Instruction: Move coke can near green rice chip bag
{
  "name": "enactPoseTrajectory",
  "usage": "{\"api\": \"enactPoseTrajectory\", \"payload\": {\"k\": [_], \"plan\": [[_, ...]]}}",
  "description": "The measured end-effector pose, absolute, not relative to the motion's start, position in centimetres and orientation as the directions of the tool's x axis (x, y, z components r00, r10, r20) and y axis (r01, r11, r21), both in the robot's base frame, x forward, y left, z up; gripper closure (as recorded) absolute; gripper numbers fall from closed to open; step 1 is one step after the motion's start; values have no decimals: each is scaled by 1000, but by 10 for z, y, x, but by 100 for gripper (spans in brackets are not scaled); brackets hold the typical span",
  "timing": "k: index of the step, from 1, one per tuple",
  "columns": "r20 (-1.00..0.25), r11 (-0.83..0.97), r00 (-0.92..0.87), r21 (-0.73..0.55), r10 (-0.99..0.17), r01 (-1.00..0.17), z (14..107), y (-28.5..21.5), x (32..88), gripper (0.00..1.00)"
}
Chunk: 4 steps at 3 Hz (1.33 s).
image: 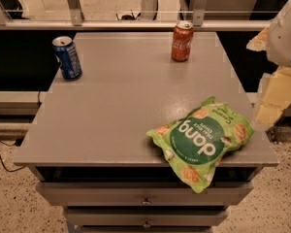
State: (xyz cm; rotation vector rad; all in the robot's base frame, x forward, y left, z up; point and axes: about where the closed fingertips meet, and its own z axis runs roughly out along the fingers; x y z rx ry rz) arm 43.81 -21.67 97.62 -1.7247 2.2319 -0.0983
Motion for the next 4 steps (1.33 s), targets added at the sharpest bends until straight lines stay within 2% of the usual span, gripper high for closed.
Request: {"api": "enactPoseTrajectory", "payload": {"k": [2, 4], "plan": [[-236, 278, -219, -255, -947, -926, 970, -218, 449, 0], [-340, 328, -211, -339, -917, -882, 943, -212, 525, 0]]}}
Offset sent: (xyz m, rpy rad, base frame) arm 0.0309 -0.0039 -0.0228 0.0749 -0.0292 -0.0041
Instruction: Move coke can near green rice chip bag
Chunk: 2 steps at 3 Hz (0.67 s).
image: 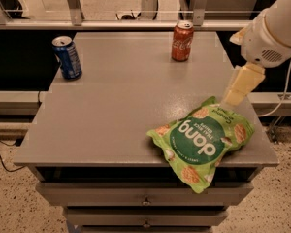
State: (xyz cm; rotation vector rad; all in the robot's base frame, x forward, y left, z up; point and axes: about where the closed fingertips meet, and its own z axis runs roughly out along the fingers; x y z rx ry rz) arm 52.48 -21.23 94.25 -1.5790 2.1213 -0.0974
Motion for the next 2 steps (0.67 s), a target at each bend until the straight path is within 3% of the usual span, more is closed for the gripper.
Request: {"api": "enactPoseTrajectory", "payload": {"k": [2], "plan": [[-559, 464, -227, -327, -798, -824, 923, -199, 624, 0]]}}
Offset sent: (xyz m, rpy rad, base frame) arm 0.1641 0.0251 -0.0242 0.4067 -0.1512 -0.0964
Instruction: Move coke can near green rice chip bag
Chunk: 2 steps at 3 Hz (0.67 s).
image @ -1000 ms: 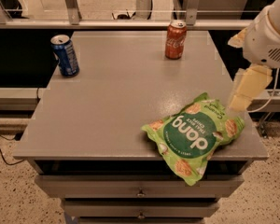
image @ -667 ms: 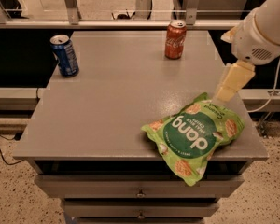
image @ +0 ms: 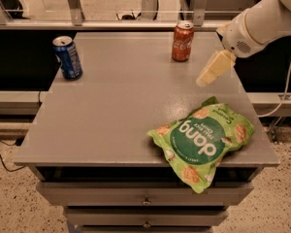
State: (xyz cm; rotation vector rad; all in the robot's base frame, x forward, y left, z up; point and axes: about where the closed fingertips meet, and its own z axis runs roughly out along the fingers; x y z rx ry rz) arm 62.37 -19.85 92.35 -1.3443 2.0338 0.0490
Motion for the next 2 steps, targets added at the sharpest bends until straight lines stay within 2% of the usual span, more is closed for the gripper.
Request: {"api": "enactPoseTrajectory", "payload": {"k": [2], "plan": [[-744, 530, -173, -273, -646, -803, 925, -172, 707, 0]]}}
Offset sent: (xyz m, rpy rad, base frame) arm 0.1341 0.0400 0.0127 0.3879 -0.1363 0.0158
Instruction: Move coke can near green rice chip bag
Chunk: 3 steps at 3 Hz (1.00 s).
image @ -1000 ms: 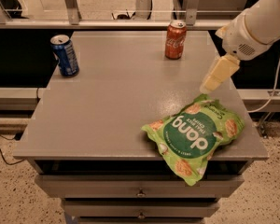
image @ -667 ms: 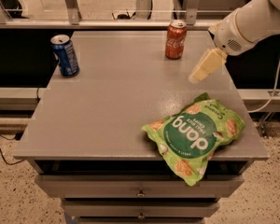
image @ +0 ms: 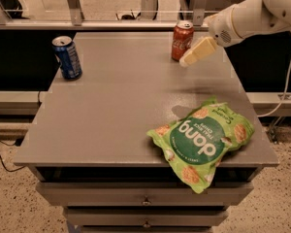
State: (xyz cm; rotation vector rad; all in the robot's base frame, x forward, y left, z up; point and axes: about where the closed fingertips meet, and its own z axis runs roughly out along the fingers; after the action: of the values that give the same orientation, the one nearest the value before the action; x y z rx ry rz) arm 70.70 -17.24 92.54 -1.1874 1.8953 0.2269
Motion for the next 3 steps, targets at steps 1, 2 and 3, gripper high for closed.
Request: {"api": "enactPoseTrajectory", "payload": {"k": [1, 2, 3], "plan": [[-793, 549, -143, -268, -592, -791, 927, -164, 741, 0], [-816, 574, -134, -269, -563, -773, 927, -164, 766, 0], [-836, 599, -146, -245, -528, -762, 921, -160, 784, 0]]}}
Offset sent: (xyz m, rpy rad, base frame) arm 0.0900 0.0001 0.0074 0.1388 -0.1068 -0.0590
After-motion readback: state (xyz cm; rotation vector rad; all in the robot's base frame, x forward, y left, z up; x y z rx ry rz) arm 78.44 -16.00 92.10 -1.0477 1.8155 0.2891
